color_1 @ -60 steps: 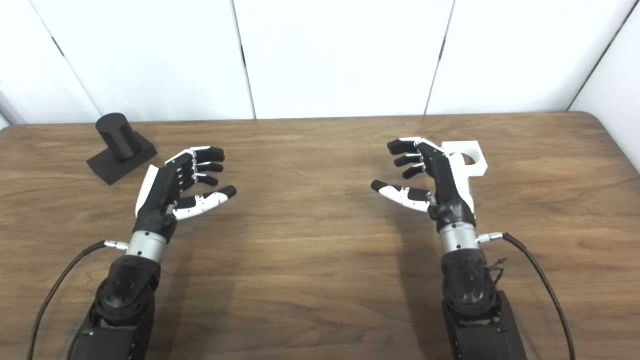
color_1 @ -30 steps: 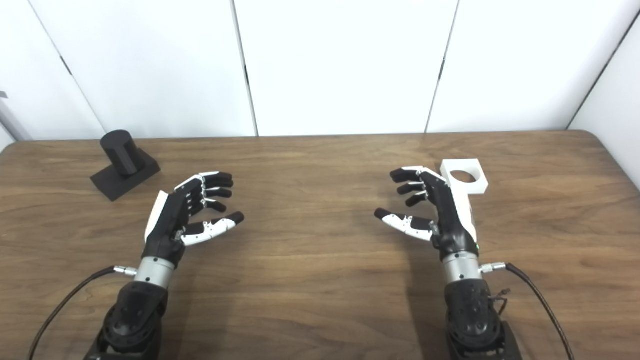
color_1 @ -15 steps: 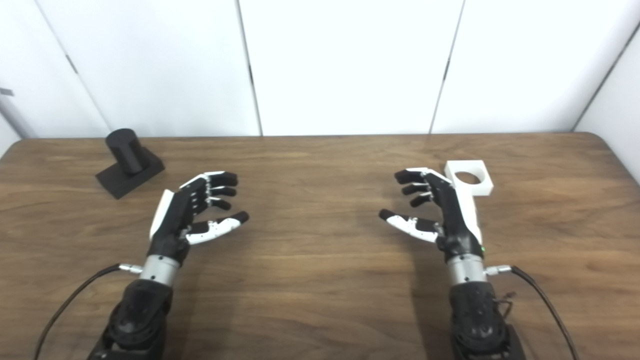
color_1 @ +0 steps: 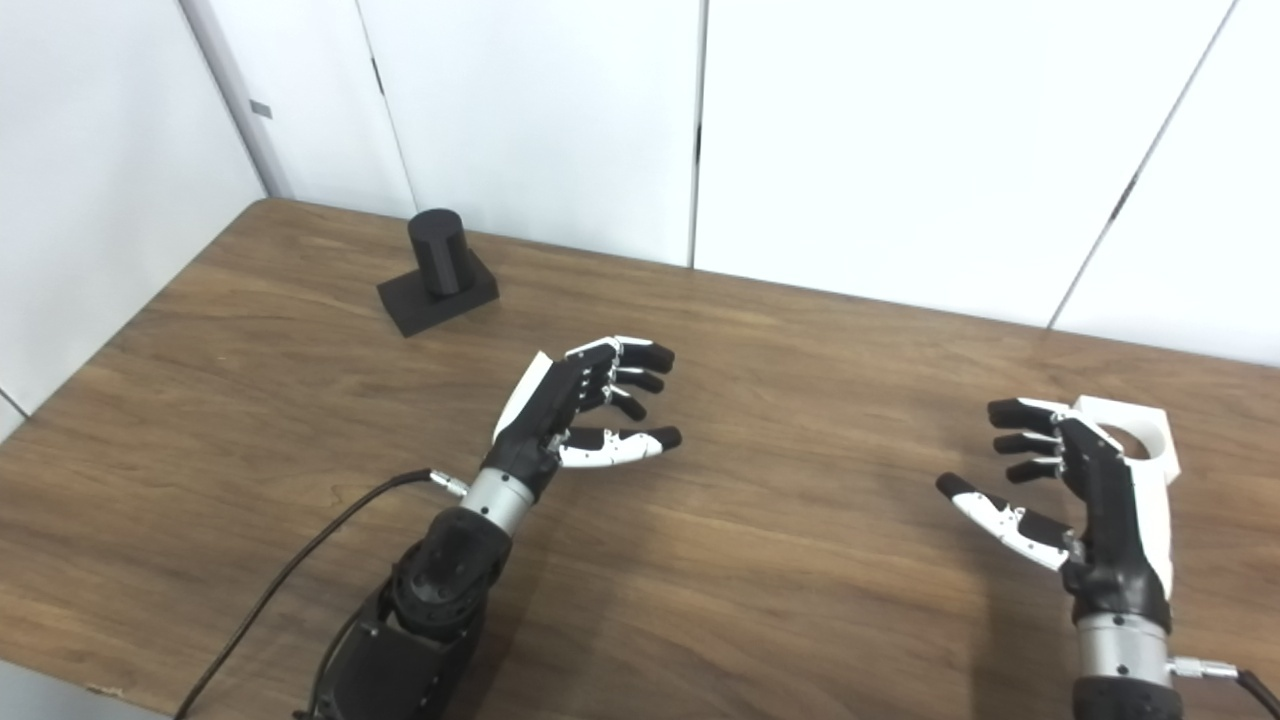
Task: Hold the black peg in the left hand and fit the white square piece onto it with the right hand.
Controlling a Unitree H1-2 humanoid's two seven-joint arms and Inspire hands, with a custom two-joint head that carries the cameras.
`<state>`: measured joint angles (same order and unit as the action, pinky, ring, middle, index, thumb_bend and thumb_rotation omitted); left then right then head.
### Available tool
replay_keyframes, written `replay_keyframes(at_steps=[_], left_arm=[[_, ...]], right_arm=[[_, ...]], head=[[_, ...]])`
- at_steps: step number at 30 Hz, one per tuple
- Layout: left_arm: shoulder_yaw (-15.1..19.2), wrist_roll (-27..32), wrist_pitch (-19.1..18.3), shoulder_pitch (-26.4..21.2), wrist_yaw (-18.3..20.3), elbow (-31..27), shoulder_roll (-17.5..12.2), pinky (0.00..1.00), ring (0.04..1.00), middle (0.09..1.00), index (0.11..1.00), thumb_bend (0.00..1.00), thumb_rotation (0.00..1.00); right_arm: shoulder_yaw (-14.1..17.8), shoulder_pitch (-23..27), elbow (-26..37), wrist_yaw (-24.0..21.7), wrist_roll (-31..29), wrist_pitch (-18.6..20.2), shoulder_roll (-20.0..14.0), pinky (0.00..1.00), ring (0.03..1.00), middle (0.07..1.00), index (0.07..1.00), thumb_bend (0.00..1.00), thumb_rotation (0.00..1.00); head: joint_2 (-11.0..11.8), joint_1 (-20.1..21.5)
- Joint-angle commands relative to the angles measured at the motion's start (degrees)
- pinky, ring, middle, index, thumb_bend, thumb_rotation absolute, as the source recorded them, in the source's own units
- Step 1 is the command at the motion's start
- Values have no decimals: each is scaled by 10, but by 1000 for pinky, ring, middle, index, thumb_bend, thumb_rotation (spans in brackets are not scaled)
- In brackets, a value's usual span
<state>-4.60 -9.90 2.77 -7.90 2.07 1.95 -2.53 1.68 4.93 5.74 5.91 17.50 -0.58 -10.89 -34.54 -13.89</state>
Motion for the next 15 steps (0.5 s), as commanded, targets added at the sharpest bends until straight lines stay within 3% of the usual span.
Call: replay_keyframes(at_steps=[1, 8, 12, 15], left_arm=[[0, -5, 8, -20, -6, -11, -1, 554, 692, 728, 667, 714, 0], [2, -6, 23, -23, -8, -4, -7, 551, 689, 723, 670, 709, 0], [5, -14, 3, -29, -12, -13, -11, 541, 660, 711, 660, 735, 27], [9, -30, -24, -37, -7, -26, -25, 470, 614, 696, 658, 784, 111]], right_arm=[[6, 13, 20, 4, -6, -21, -1, 505, 615, 664, 625, 546, 0], [3, 17, 19, 8, 4, -23, -2, 492, 610, 653, 613, 555, 0], [4, 19, 16, 7, 1, -23, -2, 482, 599, 649, 615, 553, 0], [2, 19, 13, 7, 3, -27, -2, 488, 606, 653, 616, 550, 0]], head=[[-1, 0], [4, 2], [6, -2], [9, -2]])
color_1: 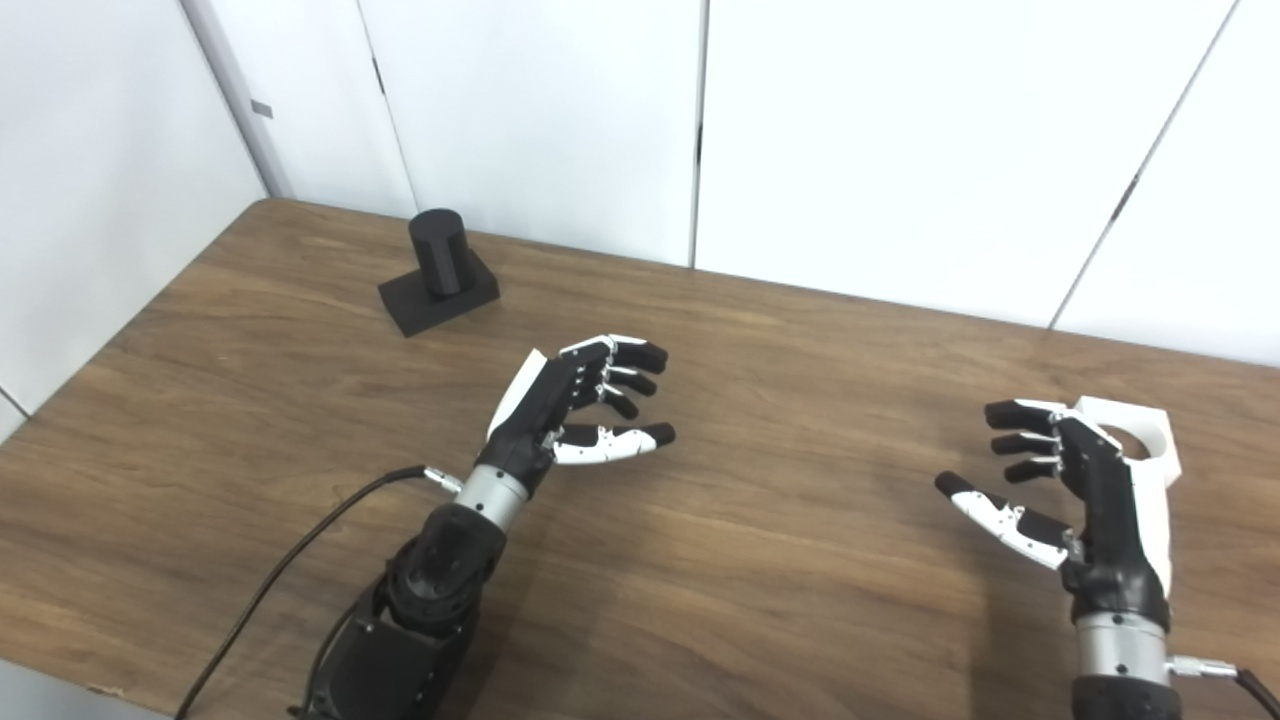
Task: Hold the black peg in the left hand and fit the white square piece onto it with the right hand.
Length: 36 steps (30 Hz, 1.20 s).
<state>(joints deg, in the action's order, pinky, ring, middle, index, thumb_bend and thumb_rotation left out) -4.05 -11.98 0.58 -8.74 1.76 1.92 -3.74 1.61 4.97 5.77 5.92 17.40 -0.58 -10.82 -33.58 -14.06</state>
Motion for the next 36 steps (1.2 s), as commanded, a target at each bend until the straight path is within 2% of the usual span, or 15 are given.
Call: replay_keyframes(at_steps=[1, 3, 6, 9, 12, 16, 21, 27, 29, 32, 36], left_arm=[[1, -18, -12, -33, 4, -32, -25, 456, 606, 695, 663, 788, 135], [-4, -32, -30, -43, 23, -43, -51, 471, 624, 709, 677, 790, 188], [-10, -41, -43, -59, 51, -53, -89, 594, 718, 758, 712, 775, 234], [-10, -47, -58, -75, 71, -66, -121, 654, 768, 788, 723, 786, 224], [-8, -54, -67, -87, 79, -75, -143, 677, 779, 794, 726, 798, 212], [-2, -66, -63, -100, 82, -80, -171, 645, 773, 796, 724, 814, 175], [14, -90, -102, -115, 79, -97, -193, 701, 816, 828, 758, 807, 188], [24, -137, -107, -135, 56, -97, -216, 758, 841, 849, 775, 793, 179], [27, -160, -120, -143, 53, -98, -223, 773, 859, 855, 781, 792, 190], [31, -178, -132, -153, 55, -98, -231, 747, 865, 873, 789, 781, 177], [44, -173, -117, -170, 48, -84, -238, 667, 844, 879, 781, 786, 107]], right_arm=[[2, 19, 12, 7, 3, -28, -3, 488, 606, 650, 613, 548, 0], [2, 19, 12, 7, 1, -27, -2, 491, 605, 643, 610, 546, 0], [4, 18, 16, 5, -1, -19, -1, 494, 609, 652, 614, 548, 0], [4, 18, 18, 3, -3, -15, -1, 495, 611, 657, 618, 550, 0], [5, 18, 21, 2, -3, -11, -1, 501, 615, 657, 617, 552, 0], [6, 17, 20, 1, -5, -17, -4, 505, 622, 661, 619, 551, 0], [7, 17, 21, 1, -3, -13, -6, 492, 609, 656, 622, 551, 0], [8, 16, 23, -4, -9, -7, -5, 502, 613, 659, 629, 552, 0], [8, 15, 26, -6, -9, -5, -4, 508, 617, 660, 629, 548, 0], [9, 14, 29, -7, -8, -2, -4, 511, 622, 666, 631, 547, 0], [11, 14, 29, -8, -10, 2, -2, 514, 626, 667, 629, 549, 0]], head=[[1, 0], [1, 0], [3, -1], [4, -3], [3, -4], [3, -7], [4, -10], [4, -11], [4, -11], [4, -12], [5, -12]])
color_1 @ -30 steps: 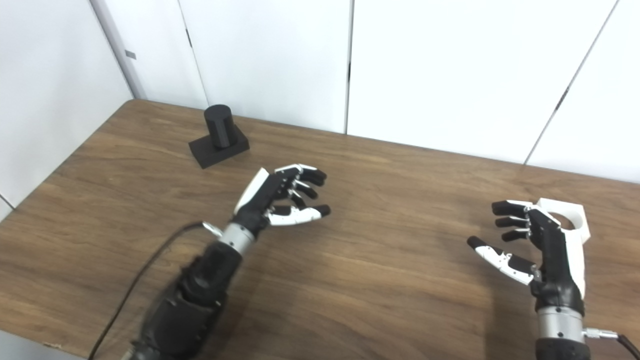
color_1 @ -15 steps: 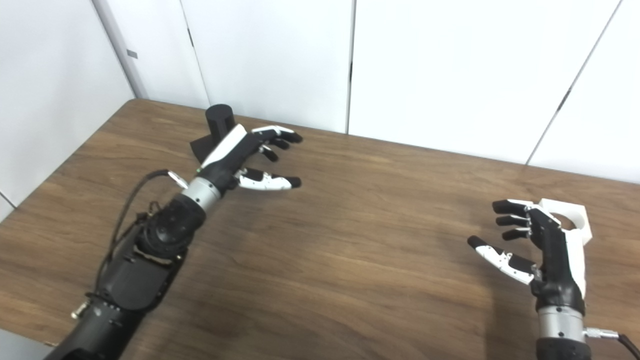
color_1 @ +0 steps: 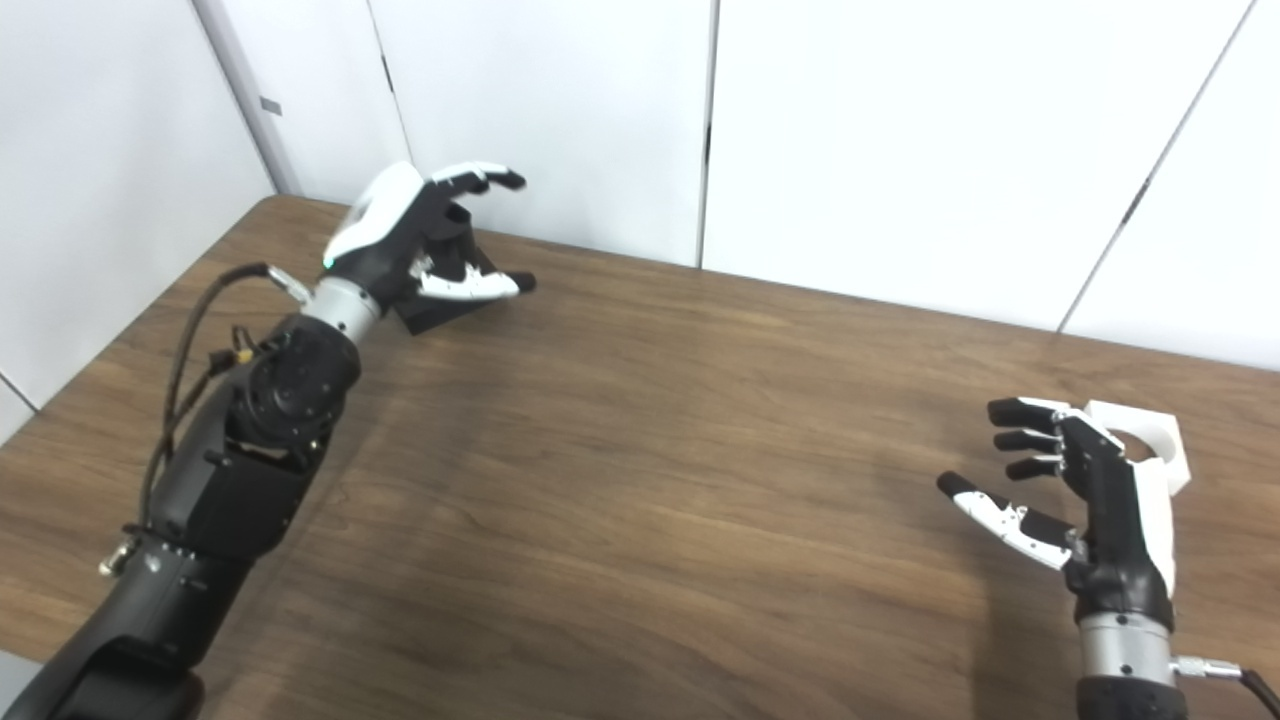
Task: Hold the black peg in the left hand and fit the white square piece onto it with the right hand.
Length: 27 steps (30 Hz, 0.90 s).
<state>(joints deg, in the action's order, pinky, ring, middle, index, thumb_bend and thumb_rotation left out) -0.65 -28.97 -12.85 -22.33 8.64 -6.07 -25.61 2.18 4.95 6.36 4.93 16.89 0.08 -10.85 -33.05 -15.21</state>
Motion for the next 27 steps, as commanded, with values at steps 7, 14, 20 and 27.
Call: replay_keyframes(at_steps=[7, 14, 20, 27], left_arm=[[14, -36, 15, -63, -45, 36, -40, 724, 870, 871, 771, 821, 151], [12, -59, 1, -78, -54, 77, -59, 751, 928, 905, 795, 833, 213], [8, -72, 10, -89, -63, 121, -80, 810, 966, 917, 807, 843, 230], [-5, -90, -14, -93, -49, 147, -97, 855, 997, 955, 837, 893, 327]], right_arm=[[4, 16, 22, 2, 1, -5, -3, 505, 618, 665, 631, 551, 0], [4, 16, 21, 2, 0, -9, -2, 496, 614, 658, 625, 545, 0], [6, 16, 21, 1, -4, -7, -3, 502, 617, 659, 624, 544, 0], [5, 16, 22, 0, -2, -7, -3, 511, 627, 668, 631, 541, 0]], head=[[-1, 0], [-1, -1], [-2, -3], [-3, -2]])
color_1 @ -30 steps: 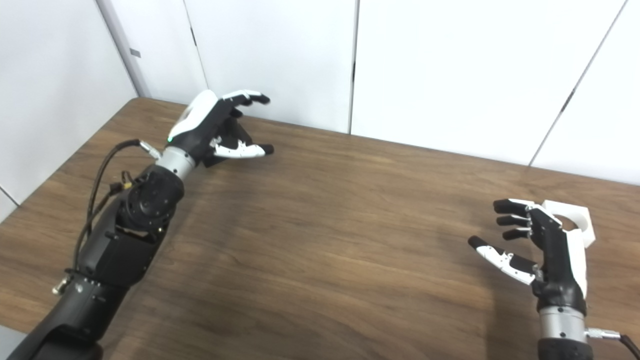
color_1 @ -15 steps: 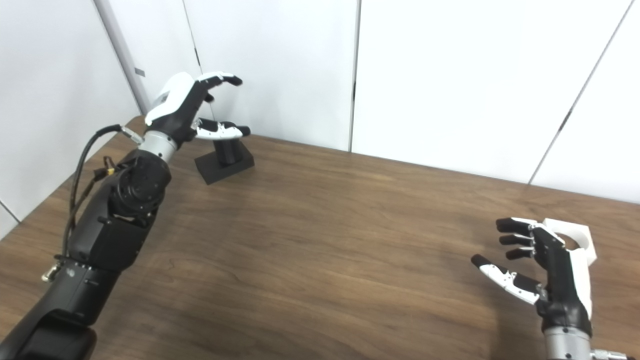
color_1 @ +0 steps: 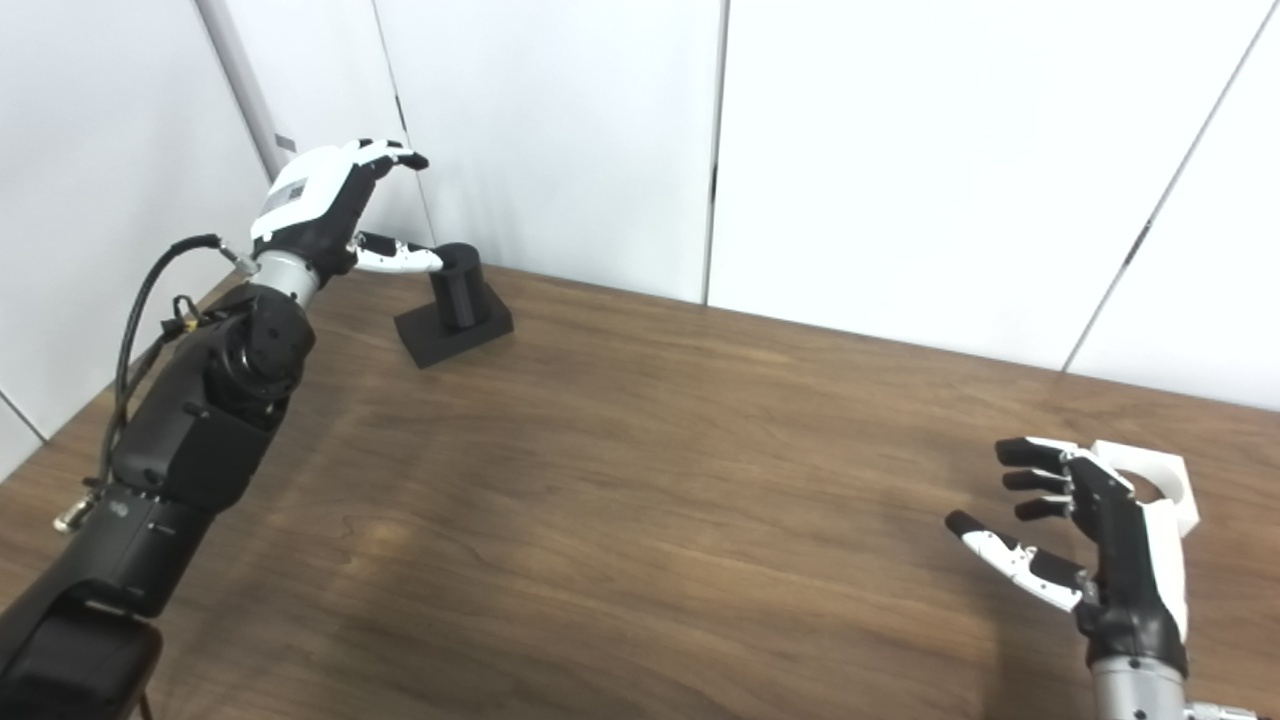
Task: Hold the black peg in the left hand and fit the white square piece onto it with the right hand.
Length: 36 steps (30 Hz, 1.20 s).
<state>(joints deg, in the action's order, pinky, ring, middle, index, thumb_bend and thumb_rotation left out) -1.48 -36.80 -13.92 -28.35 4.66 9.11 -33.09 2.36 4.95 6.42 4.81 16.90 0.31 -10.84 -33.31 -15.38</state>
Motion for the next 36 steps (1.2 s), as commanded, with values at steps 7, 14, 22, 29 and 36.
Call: replay_keyframes(at_steps=[7, 14, 22, 29, 36], left_arm=[[0, -12, -46, -37, -7, 8, -19, 855, 1000, 958, 842, 895, 409], [-18, -9, -90, -40, 30, 9, -26, 842, 1000, 979, 856, 930, 468], [-38, -14, -109, -38, 48, 17, -31, 879, 1000, 989, 857, 998, 546], [-63, -23, -115, -42, 55, 45, -36, 946, 1000, 1000, 869, 1000, 597], [-71, -30, -125, -43, 58, 67, -35, 950, 1000, 1000, 889, 1000, 580]], right_arm=[[1, 16, 19, 2, 2, -11, -3, 489, 602, 657, 629, 558, 0], [5, 14, 26, 1, -3, -5, -3, 507, 627, 662, 627, 542, 0], [5, 13, 31, 0, 0, -4, -4, 497, 617, 662, 627, 547, 0], [5, 13, 32, 0, 3, -5, -5, 494, 616, 658, 617, 545, 0], [5, 14, 31, 2, 5, -10, -5, 477, 599, 649, 614, 550, 0]], head=[[0, 0], [-2, 1], [-5, 1], [-8, 2], [-9, 3]])
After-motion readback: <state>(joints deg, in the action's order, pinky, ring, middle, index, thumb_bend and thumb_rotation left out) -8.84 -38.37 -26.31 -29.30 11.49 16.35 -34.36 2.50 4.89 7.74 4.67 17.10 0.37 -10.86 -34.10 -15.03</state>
